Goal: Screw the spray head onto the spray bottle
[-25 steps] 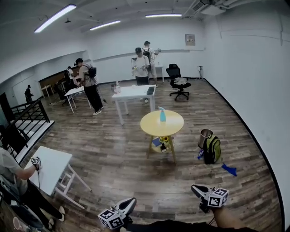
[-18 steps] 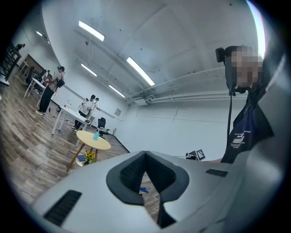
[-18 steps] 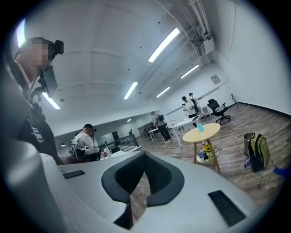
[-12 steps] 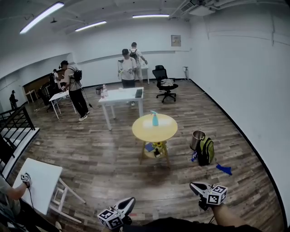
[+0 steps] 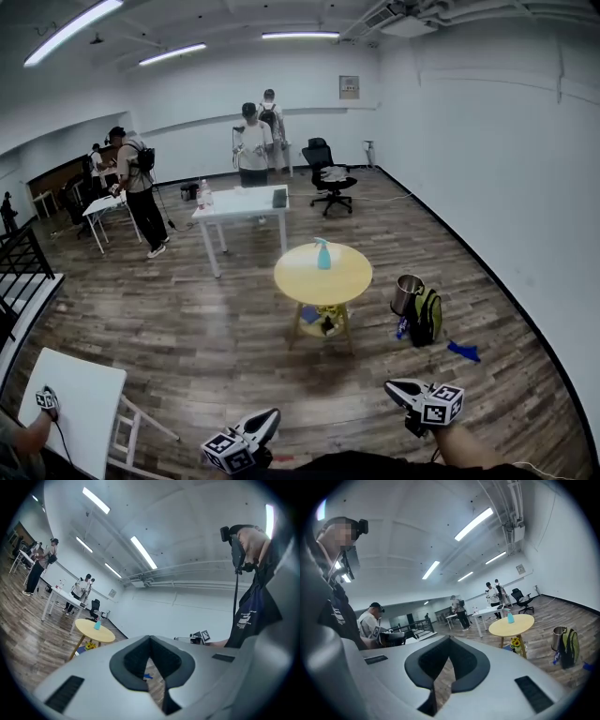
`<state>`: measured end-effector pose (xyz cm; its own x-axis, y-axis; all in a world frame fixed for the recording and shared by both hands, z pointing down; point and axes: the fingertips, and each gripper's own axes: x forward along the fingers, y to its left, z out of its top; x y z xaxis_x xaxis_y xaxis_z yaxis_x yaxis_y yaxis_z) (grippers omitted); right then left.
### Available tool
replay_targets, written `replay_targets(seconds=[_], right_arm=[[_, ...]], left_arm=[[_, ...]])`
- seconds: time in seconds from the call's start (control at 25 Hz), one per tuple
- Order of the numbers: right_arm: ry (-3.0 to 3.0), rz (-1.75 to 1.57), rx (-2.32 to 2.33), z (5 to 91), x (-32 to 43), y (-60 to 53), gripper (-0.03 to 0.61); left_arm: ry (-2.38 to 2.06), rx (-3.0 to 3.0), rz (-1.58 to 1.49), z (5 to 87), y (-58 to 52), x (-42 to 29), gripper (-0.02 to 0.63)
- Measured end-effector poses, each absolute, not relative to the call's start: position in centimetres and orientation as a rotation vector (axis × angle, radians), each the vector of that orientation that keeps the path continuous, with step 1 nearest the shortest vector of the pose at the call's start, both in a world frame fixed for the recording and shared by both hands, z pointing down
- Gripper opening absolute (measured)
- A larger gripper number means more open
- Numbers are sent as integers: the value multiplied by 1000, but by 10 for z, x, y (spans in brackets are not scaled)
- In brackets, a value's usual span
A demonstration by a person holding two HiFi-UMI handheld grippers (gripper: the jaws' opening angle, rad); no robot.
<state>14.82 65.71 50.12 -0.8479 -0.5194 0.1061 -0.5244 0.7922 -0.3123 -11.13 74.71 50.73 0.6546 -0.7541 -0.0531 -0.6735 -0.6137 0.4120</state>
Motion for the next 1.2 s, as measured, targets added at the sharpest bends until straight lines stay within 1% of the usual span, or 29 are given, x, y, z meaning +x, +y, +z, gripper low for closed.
replay_targets(seconds=[0.32,0.52,0.76,0.88,1.2], right_arm=[[-2951,579,829,506,110,583,3],[-2983,590,698,513,97,510,3],[-3013,568,545,495,114,391,3],[-3020,568,481,487,133,335,3],[-3027,591,462,499,177,238,3]], left_arm=[[-1197,2424,-318,522,699,-158,20],[-1283,2422,-317,516,640,-151,21],[-1412,2390,-312,503,547,-115,21],[-1443,2359,-372,490,497,-88,21],[-1459,2337,-363,497,408,-40,21]])
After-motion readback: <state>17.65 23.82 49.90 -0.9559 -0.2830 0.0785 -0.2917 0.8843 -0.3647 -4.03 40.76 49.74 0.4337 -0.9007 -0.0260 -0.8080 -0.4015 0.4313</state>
